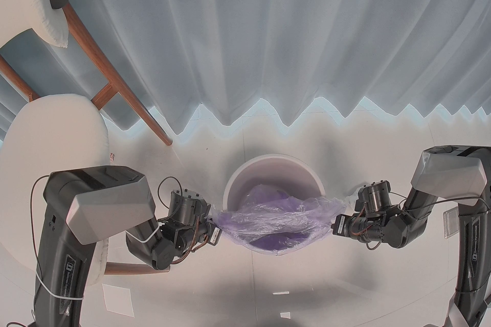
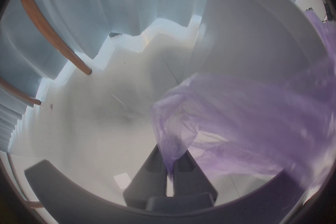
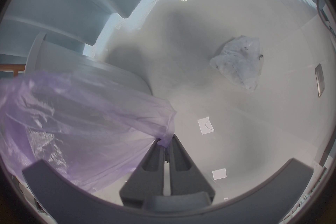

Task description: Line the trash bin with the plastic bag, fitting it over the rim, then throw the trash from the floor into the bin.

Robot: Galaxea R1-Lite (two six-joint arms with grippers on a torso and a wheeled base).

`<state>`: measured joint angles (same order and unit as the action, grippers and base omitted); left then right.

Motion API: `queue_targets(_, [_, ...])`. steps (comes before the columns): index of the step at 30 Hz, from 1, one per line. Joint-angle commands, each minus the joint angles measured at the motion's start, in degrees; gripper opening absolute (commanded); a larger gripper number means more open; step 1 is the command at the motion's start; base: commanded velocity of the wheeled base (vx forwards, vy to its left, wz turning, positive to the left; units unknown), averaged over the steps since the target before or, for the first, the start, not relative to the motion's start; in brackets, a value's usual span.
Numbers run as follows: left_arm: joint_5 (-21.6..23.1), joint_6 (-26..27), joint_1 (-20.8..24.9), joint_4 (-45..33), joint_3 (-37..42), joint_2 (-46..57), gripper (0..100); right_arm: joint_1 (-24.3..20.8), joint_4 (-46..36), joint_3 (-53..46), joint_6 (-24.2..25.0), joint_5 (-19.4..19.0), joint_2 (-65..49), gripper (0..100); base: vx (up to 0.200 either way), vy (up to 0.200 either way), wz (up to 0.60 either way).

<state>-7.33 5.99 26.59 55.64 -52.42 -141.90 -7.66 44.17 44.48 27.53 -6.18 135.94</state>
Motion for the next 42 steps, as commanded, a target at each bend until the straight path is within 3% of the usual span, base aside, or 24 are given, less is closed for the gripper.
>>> queue_targets(1, [0.56, -0.1, 0.66, 4.3, -0.58, -1.98, 0, 0.01, 2.59, -0.54, 0.07, 0.03, 0.38, 0, 0.0, 0.0, 0.0])
queue_targets(6, [0.56, -0.01, 1.01, 12.48, 0.3, -2.51, 0, 0.01, 5.67, -2.3, 0.42, 0.2, -0.23, 0, 0.0, 0.0, 0.0])
queue_targets(9, [0.56, -0.01, 1.01, 13.09, 2.85, -1.71, 0, 0.01, 5.93, -3.44, 0.33, 0.2, -1.29, 0, 0.0, 0.0, 0.0])
queue_targets(10, [0.56, -0.01, 1.01, 13.09, 2.85, -1.71, 100, 0.01, 5.93, -3.44, 0.33, 0.2, -1.29, 0, 0.0, 0.0, 0.0])
queue_targets(12, [0.56, -0.01, 1.01, 13.18, 5.66, -0.31, 100, 0.01, 5.76, -4.49, 0.07, 0.12, -1.99, 0, 0.0, 0.0, 0.0])
queue_targets(13, [0.65, -0.01, 1.01, 13.53, 6.36, 0.13, 100, 0.01, 5.58, -4.84, -0.02, 0.12, -1.99, 100, 0.0, 0.0, 0.0])
queue_targets(19, [3.02, -0.1, 1.63, 18.37, 10.94, 1.98, 100, -0.08, 6.63, -8.8, -0.1, 0.12, -2.34, 100, 0.0, 0.0, 0.0])
queue_targets(26, [7.15, 0.87, 2.86, 30.49, 22.19, 3.73, 100, -0.08, 12.0, -15.48, -0.37, -0.06, -6.83, 100, 0.0, 0.0, 0.0])
queue_targets(31, [7.41, 0.96, 3.12, 30.67, 29.04, 10.24, 100, -0.08, 12.7, -19.08, -0.63, -0.15, -11.22, 100, 0.0, 0.0, 0.0])
queue_targets(36, [7.5, 0.96, 3.21, 30.67, 30.62, 14.81, 100, -0.08, 12.7, -21.46, -1.51, -0.24, -14.56, 100, 0.0, 0.0, 0.0])
queue_targets(42, [9.26, 0.87, 6.11, 30.76, 35.37, 22.37, 100, -0.08, 12.61, -25.85, -1.86, -0.32, -21.42, 100, 0.0, 0.0, 0.0])
